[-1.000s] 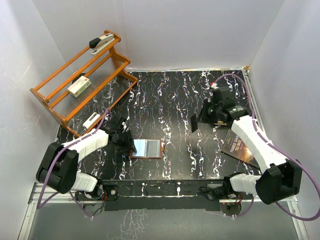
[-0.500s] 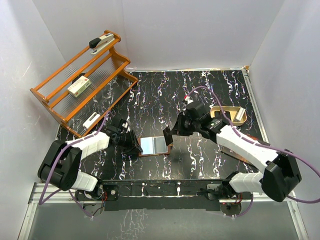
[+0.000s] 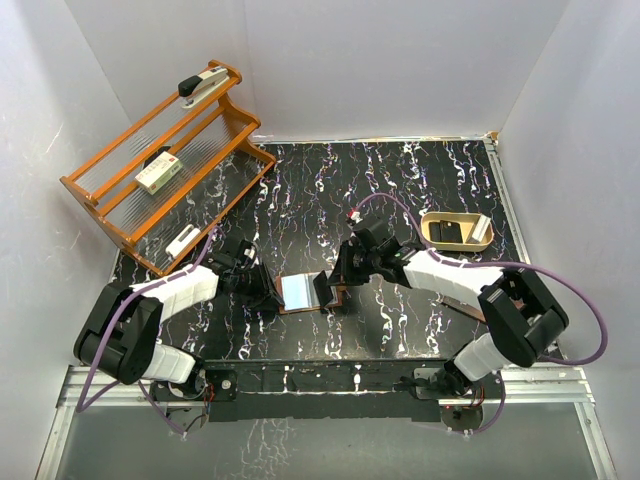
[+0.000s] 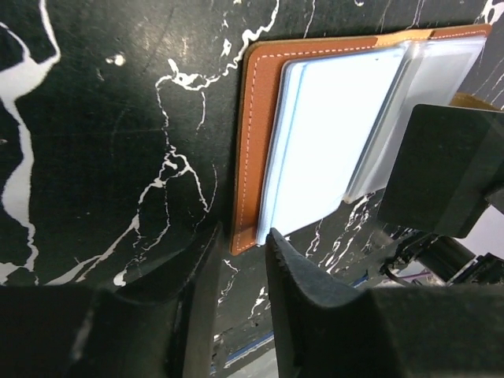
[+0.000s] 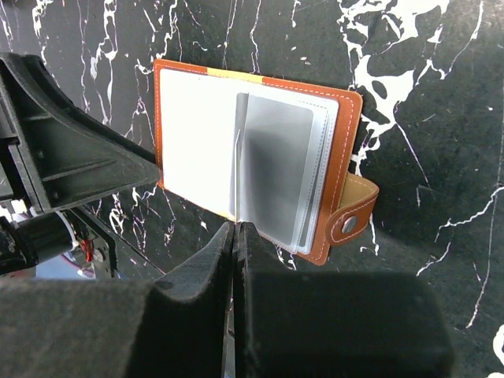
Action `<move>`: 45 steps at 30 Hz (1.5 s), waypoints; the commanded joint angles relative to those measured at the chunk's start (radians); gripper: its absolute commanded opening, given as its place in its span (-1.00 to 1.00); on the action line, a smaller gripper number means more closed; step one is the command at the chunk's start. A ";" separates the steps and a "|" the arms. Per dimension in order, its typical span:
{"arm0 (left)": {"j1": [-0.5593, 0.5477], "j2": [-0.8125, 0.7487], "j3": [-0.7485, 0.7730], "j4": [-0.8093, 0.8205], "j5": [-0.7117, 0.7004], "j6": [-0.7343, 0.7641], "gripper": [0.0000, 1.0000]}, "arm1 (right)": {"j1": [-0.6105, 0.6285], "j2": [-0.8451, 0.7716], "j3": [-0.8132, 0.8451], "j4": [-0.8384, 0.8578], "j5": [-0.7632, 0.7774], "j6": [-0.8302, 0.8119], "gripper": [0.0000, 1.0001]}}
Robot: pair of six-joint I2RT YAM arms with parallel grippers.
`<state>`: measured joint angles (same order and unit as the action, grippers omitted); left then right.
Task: Put the credit cards into the card holder
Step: Insert the credit card into the card holder.
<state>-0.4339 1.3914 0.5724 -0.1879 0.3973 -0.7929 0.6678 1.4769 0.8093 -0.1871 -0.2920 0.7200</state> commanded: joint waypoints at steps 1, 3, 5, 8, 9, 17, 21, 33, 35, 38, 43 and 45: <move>0.001 -0.019 0.031 -0.051 -0.037 0.020 -0.51 | 0.007 0.010 0.013 0.116 -0.034 -0.004 -1.00; 0.002 -0.019 0.031 -0.047 -0.038 0.023 -0.61 | 0.007 0.022 0.014 0.127 -0.042 -0.002 -1.00; 0.001 -0.019 0.030 -0.045 -0.034 0.028 -0.68 | 0.008 0.033 0.012 0.141 -0.052 0.004 -1.00; 0.001 -0.012 0.024 -0.043 -0.032 0.032 -0.77 | 0.010 0.045 0.014 0.155 -0.064 0.009 -1.00; 0.001 -0.011 0.021 -0.040 -0.031 0.032 -0.79 | 0.011 0.047 0.014 0.158 -0.064 0.008 -1.00; 0.001 0.006 0.007 -0.022 -0.028 0.035 -0.81 | 0.012 0.083 0.006 0.197 -0.073 -0.005 -1.00; 0.001 0.022 0.003 -0.018 -0.029 0.041 -0.83 | 0.012 0.111 0.004 0.200 -0.072 -0.020 -1.00; 0.001 0.037 0.006 -0.024 -0.035 0.052 -0.85 | 0.013 0.170 -0.004 0.205 -0.051 -0.053 -1.00; 0.001 0.039 0.006 -0.022 -0.035 0.052 -0.86 | 0.012 0.173 -0.007 0.210 -0.046 -0.052 -1.00; 0.002 0.040 0.007 -0.024 -0.036 0.051 -0.86 | 0.013 0.176 -0.006 0.216 -0.039 -0.048 -1.00; 0.001 0.040 0.007 -0.026 -0.037 0.055 -0.87 | 0.013 0.187 0.002 0.219 -0.026 -0.049 -1.00; 0.001 0.040 0.006 -0.028 -0.038 0.056 -0.87 | 0.013 0.193 0.008 0.220 -0.024 -0.046 -1.00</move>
<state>-0.4339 1.4162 0.5762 -0.1860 0.3820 -0.7586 0.6743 1.6489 0.8066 -0.0204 -0.3382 0.6857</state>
